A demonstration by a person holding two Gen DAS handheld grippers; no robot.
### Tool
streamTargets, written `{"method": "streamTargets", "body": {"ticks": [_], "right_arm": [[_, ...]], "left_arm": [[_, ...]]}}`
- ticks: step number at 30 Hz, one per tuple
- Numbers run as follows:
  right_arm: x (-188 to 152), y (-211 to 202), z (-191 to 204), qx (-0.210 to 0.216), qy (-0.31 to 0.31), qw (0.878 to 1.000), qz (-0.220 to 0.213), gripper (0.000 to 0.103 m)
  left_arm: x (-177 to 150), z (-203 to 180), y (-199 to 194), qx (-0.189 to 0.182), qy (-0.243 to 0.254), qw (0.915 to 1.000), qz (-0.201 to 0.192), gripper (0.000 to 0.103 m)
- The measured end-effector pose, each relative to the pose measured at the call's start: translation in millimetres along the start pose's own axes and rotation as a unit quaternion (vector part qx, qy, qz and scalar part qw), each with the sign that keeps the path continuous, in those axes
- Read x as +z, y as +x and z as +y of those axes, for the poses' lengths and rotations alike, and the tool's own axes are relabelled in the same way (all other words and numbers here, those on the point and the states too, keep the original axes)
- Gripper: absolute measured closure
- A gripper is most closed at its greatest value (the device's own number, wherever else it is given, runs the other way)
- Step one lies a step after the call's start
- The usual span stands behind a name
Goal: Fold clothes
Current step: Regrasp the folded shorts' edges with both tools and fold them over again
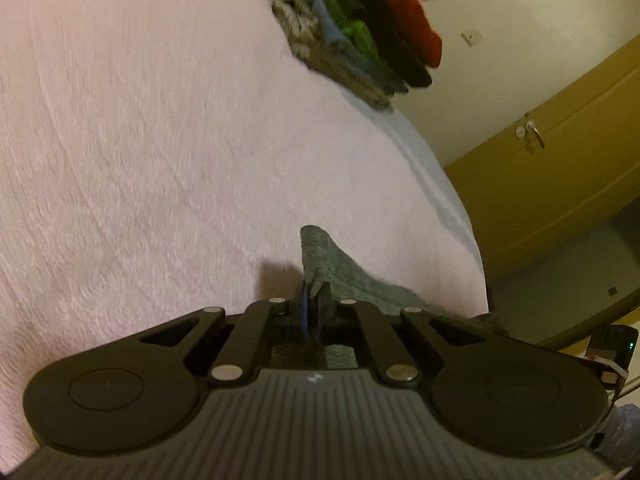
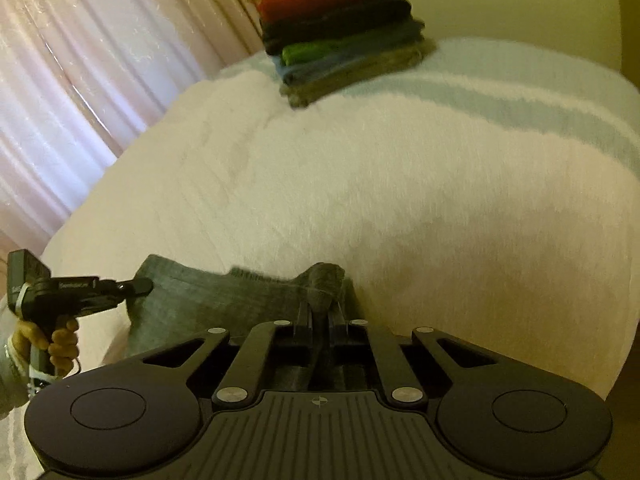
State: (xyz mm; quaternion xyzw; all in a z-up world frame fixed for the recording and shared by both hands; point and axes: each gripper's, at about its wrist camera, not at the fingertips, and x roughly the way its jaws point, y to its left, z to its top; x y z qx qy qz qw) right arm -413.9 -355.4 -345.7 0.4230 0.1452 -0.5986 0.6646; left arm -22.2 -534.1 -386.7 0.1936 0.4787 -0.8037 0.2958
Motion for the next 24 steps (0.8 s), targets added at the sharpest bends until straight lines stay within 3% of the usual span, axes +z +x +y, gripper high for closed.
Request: {"method": "streamTargets", "body": {"ticks": [4,6,9,12,14,16,19,22,24], "right_arm": [[2,32,-12,-0.015,0.008,1.0,0.01,0.098],[-1,50,-25,-0.019,0.042,0.998,0.033,0.097],[-5,52,-35,-0.023,0.098,0.994,0.038,0.054],[-12,25,-34,-0.036,0.127,0.991,0.017,0.052],[-23,0,-36,-0.04,0.161,0.986,0.01,0.052],[-47,-28,-37,-0.03,0.227,0.973,0.007,0.052],[-84,-63,-36,-0.005,0.326,0.945,0.01,0.052],[-119,-69,-29,0.044,0.419,0.907,0.015,0.052],[-131,-63,-22,0.063,0.454,0.889,0.005,0.052]], "left_arm": [[5,-1,17,0.024,0.016,0.9995,0.009,0.102],[3,1,33,0.043,0.013,0.9987,0.022,0.1],[-5,2,39,0.067,0.005,0.9973,0.031,0.095],[-12,-2,21,0.082,-0.01,0.9964,0.017,0.085],[-19,-4,3,0.096,-0.021,0.995,0.015,0.084],[-30,-5,-20,0.103,-0.048,0.9934,0.017,0.082],[-56,-4,-57,0.091,-0.121,0.9883,0.016,0.074],[-90,-4,-80,0.061,-0.209,0.976,0.006,0.066],[-110,-7,-82,0.037,-0.26,0.9648,-0.001,0.062]]}}
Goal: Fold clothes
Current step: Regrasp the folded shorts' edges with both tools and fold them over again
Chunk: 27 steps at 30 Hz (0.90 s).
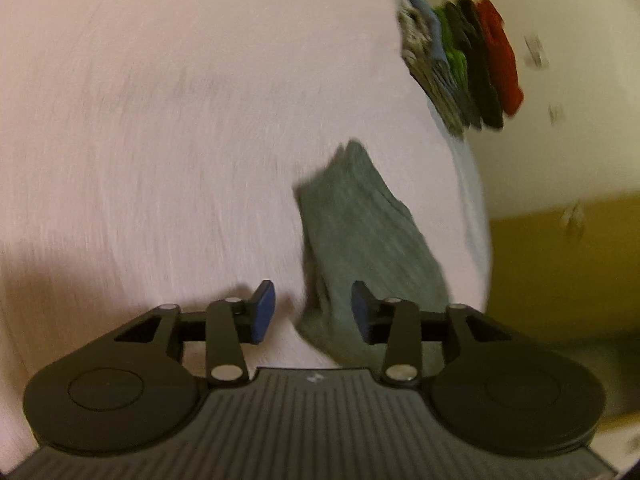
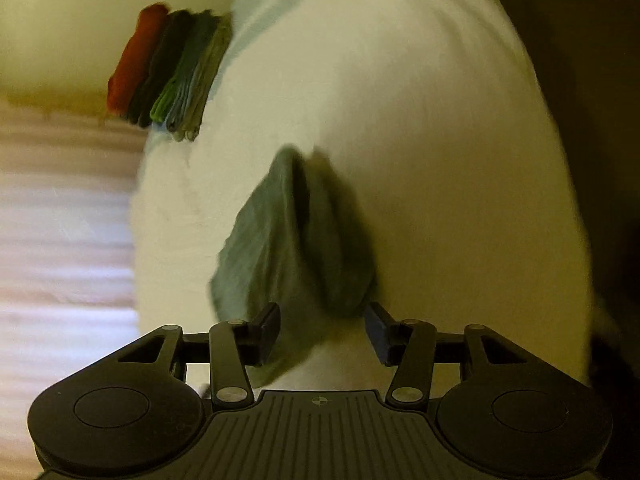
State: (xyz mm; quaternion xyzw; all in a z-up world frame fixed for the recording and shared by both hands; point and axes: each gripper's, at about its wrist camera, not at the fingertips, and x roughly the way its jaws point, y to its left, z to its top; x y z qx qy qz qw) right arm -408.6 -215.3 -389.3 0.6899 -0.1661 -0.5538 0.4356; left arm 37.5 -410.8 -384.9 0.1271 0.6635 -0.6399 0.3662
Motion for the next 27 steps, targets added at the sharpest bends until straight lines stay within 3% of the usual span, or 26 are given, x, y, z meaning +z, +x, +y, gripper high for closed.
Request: {"method": "streamTargets", "body": {"ticks": [6,8,10,11,13,15,18,20,23,25,26,27], "right_arm": [[-14,25,-10,0.025,0.07,0.996,-0.052,0.052],[-14,33,-8,0.024,0.07,0.996,-0.057,0.053],[-14,37,-13,0.021,0.09,0.994,-0.064,0.054],[-14,38,-16,0.022,0.103,0.992,-0.068,0.057],[-13,39,-19,0.022,0.119,0.99,-0.076,0.085],[-7,32,-18,0.01,0.111,0.99,-0.083,0.09],[1,23,0,-0.019,0.043,0.994,-0.094,0.093],[3,19,12,-0.037,-0.01,0.994,-0.102,0.094],[-10,28,19,-0.091,-0.12,0.984,-0.094,0.094],[-7,33,7,-0.108,-0.118,0.985,-0.063,0.091],[-6,30,5,-0.103,-0.112,0.986,-0.06,0.087],[-6,23,9,-0.111,-0.13,0.983,-0.07,0.063]], "left_arm": [[-26,8,26,-0.02,-0.069,0.9972,-0.021,0.063],[-29,8,33,-0.016,-0.068,0.9971,-0.032,0.068],[-30,8,40,-0.013,-0.065,0.9971,-0.037,0.086],[-30,8,42,-0.011,-0.061,0.9974,-0.036,0.089],[-28,4,43,-0.009,-0.043,0.9984,-0.037,0.097],[-24,-2,42,-0.005,-0.013,0.9991,-0.039,0.099],[-17,-13,34,-0.014,0.035,0.9984,-0.041,0.099],[-15,-21,31,-0.016,0.083,0.9956,-0.039,0.099],[-23,-17,44,0.022,0.119,0.9926,-0.015,0.099],[-29,-10,49,0.036,0.106,0.9936,-0.012,0.098],[-31,-10,49,0.037,0.102,0.994,-0.015,0.098],[-32,-11,47,0.036,0.101,0.9941,-0.019,0.097]]}}
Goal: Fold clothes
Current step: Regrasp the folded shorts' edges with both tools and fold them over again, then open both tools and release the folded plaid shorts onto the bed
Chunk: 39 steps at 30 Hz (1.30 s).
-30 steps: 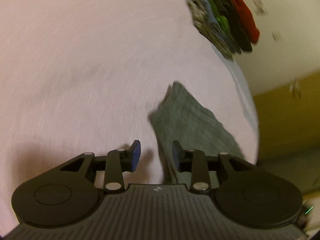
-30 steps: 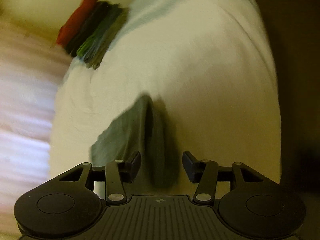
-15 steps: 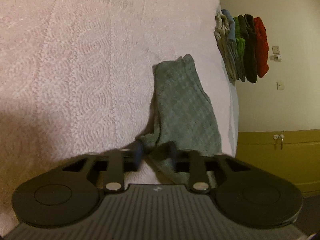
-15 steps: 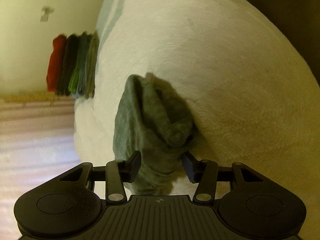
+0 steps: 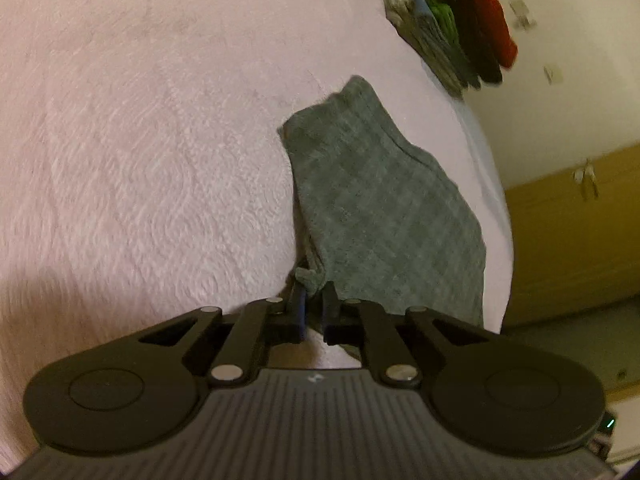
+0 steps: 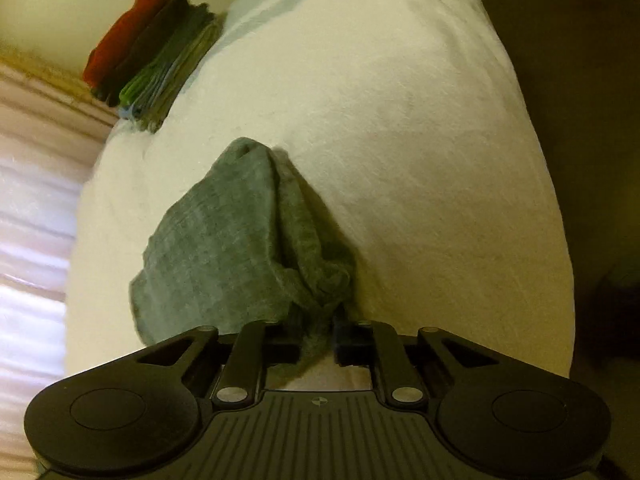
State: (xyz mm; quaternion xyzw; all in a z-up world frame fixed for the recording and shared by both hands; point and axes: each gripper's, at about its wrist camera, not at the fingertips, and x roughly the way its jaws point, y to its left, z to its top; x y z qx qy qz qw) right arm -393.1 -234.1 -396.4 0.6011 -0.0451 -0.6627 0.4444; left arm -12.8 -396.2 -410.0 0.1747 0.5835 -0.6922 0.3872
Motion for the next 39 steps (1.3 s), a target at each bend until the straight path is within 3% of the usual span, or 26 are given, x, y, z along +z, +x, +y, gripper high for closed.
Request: {"method": "streamTargets", "body": {"ticks": [1,5,9,10,15,16,19,23,25,28,32,33,34,36,39], "right_arm": [[2,-9,3,-0.011,-0.021,1.0,-0.013,0.05],[5,-30,23,0.013,-0.119,0.992,-0.035,0.051],[0,-25,41,0.027,-0.219,0.975,-0.029,0.074],[-1,-21,42,0.031,-0.228,0.973,-0.024,0.074],[3,-6,31,0.047,-0.209,0.977,-0.007,0.075],[6,-4,29,0.052,-0.203,0.978,-0.002,0.09],[11,-2,24,0.062,-0.191,0.98,0.008,0.098],[19,-16,30,0.055,-0.216,0.974,-0.026,0.1],[20,-12,31,0.023,-0.238,0.97,-0.035,0.101],[17,10,26,-0.011,-0.24,0.971,-0.011,0.1],[19,13,31,-0.009,-0.239,0.971,0.021,0.1],[23,12,32,-0.006,-0.237,0.971,0.025,0.097],[27,9,32,0.0,-0.235,0.972,0.024,0.079],[37,4,35,0.003,-0.226,0.974,0.003,0.053],[58,7,39,0.024,-0.209,0.978,-0.013,0.053]], "left_arm": [[-1,-1,-2,-0.001,-0.002,1.0,-0.004,0.096],[1,-3,-3,-0.002,-0.009,1.0,-0.002,0.095],[4,-3,-2,-0.001,-0.012,0.9999,0.0,0.095],[3,-3,-3,-0.001,-0.01,0.9999,0.0,0.095],[-1,1,-7,-0.003,-0.019,0.9998,0.001,0.095],[-1,1,-7,-0.003,-0.02,0.9998,0.001,0.095],[0,1,-7,-0.003,-0.018,0.9998,0.001,0.095],[1,0,-9,-0.009,-0.009,0.9999,-0.002,0.098],[0,-1,-8,-0.013,-0.002,0.9999,-0.001,0.098],[-3,-1,-5,-0.003,0.0,1.0,0.004,0.098],[0,4,-10,0.004,-0.009,0.9998,0.015,0.092],[2,5,-12,0.003,-0.009,0.9997,0.021,0.089],[6,6,-15,0.003,-0.006,0.9996,0.027,0.084],[17,3,-20,0.004,0.012,0.9996,0.026,0.074],[39,-2,-26,0.007,0.039,0.9991,0.013,0.069]]}}
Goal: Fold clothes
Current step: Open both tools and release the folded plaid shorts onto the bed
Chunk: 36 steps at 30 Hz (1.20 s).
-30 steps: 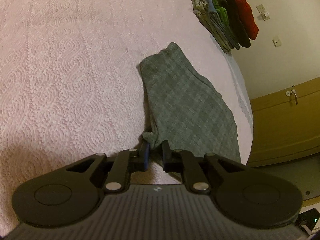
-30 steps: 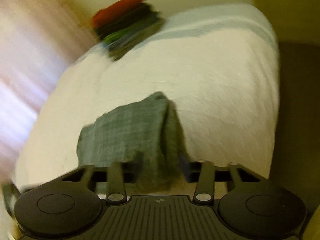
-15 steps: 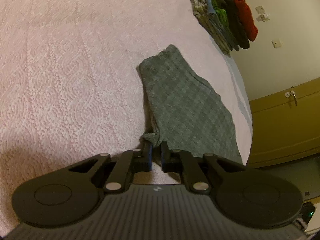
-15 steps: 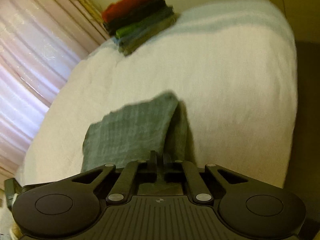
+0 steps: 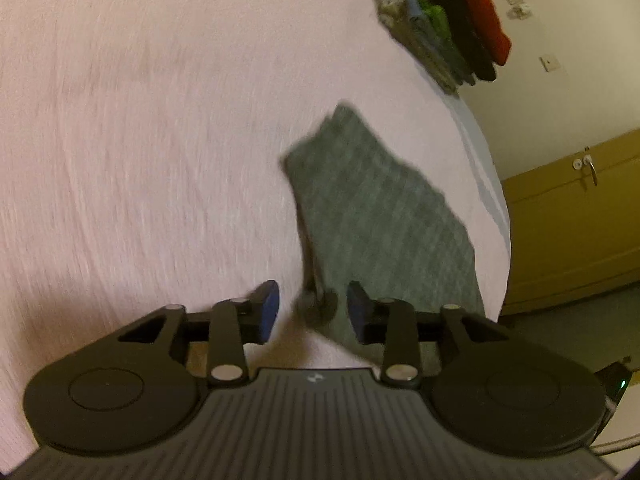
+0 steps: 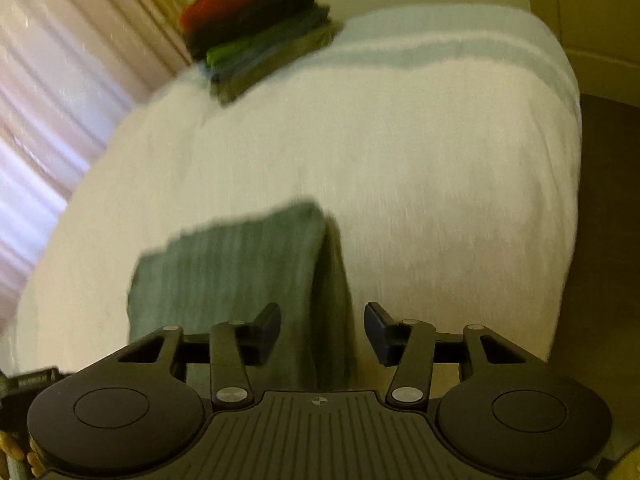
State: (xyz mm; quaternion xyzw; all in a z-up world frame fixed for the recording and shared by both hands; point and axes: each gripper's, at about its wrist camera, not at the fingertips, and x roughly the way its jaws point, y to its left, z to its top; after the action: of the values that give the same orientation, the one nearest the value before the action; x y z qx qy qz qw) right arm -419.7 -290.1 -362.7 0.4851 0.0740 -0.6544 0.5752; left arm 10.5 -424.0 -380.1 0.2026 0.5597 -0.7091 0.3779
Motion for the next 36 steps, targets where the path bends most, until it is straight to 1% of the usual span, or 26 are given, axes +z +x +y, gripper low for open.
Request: {"method": "streamTargets", "body": {"ticks": [4,5,6,7,8,9,10,11,12,13,14,16,18,20,22,23,25,28,30,32,33,34,35,36], "right_arm": [[22,30,-10,0.025,0.038,0.999,0.009,0.054],[27,38,-13,0.029,0.047,0.998,0.012,0.055],[29,42,-15,0.035,0.057,0.998,0.017,0.064],[31,47,-18,0.042,0.067,0.997,0.021,0.069],[33,51,-21,0.048,0.077,0.996,0.025,0.071],[34,53,-22,0.053,0.084,0.995,0.026,0.075],[35,55,-24,0.056,0.087,0.994,0.028,0.088],[36,53,-22,0.055,0.081,0.995,0.023,0.099],[36,51,-21,0.053,0.074,0.996,0.018,0.102],[37,50,-20,0.051,0.067,0.996,0.012,0.103],[37,43,-16,0.051,0.052,0.997,-0.001,0.103],[38,30,-7,0.053,0.02,0.998,-0.03,0.103],[38,17,3,0.054,-0.014,0.997,-0.059,0.103],[40,12,11,0.043,-0.049,0.995,-0.074,0.103],[40,19,13,0.027,-0.062,0.995,-0.078,0.103],[41,25,11,0.021,-0.061,0.995,-0.077,0.103],[39,40,8,0.004,-0.062,0.996,-0.066,0.103],[34,63,5,-0.022,-0.07,0.996,-0.041,0.103],[29,74,7,-0.033,-0.079,0.996,-0.011,0.103],[27,73,10,-0.047,-0.084,0.995,-0.003,0.103],[27,70,11,-0.056,-0.084,0.995,-0.004,0.103],[28,64,12,-0.069,-0.08,0.994,-0.008,0.101],[28,58,13,-0.079,-0.074,0.994,-0.011,0.097],[26,48,15,-0.082,-0.068,0.994,-0.016,0.076]], "left_arm": [[37,-2,10,0.011,0.018,0.9994,-0.027,0.06],[46,-2,15,0.014,0.02,0.9992,-0.033,0.059],[55,-3,20,0.015,0.022,0.999,-0.036,0.058],[63,-4,28,0.015,0.025,0.999,-0.034,0.058],[70,-5,36,0.015,0.029,0.9989,-0.032,0.058],[76,-7,44,0.015,0.035,0.9989,-0.028,0.058],[81,-10,52,0.015,0.043,0.9987,-0.023,0.058],[85,-12,61,0.017,0.051,0.9984,-0.018,0.058],[87,-14,68,0.02,0.061,0.9978,-0.014,0.066],[88,-17,72,0.021,0.074,0.997,-0.011,0.09],[89,-19,76,0.021,0.089,0.9958,-0.008,0.103],[88,-22,73,0.017,0.101,0.9945,-0.022,0.103],[86,-21,63,0.007,0.103,0.9937,-0.045,0.103],[82,-20,53,-0.006,0.102,0.9923,-0.07,0.103],[81,-19,48,-0.013,0.098,0.9909,-0.091,0.103],[82,-19,48,-0.012,0.098,0.9903,-0.098,0.103],[83,-21,55,-0.001,0.107,0.9894,-0.099,0.103],[81,-24,76,0.029,0.13,0.9883,-0.074,0.103],[78,-26,89,0.051,0.143,0.9869,-0.053,0.103],[73,-29,89,0.074,0.149,0.9848,-0.05,0.103],[72,-31,84,0.081,0.146,0.9845,-0.054,0.1],[70,-32,79,0.089,0.142,0.9842,-0.058,0.091],[67,-33,70,0.097,0.132,0.9844,-0.064,0.087],[63,-36,62,0.102,0.123,0.9847,-0.069,0.086]]}}
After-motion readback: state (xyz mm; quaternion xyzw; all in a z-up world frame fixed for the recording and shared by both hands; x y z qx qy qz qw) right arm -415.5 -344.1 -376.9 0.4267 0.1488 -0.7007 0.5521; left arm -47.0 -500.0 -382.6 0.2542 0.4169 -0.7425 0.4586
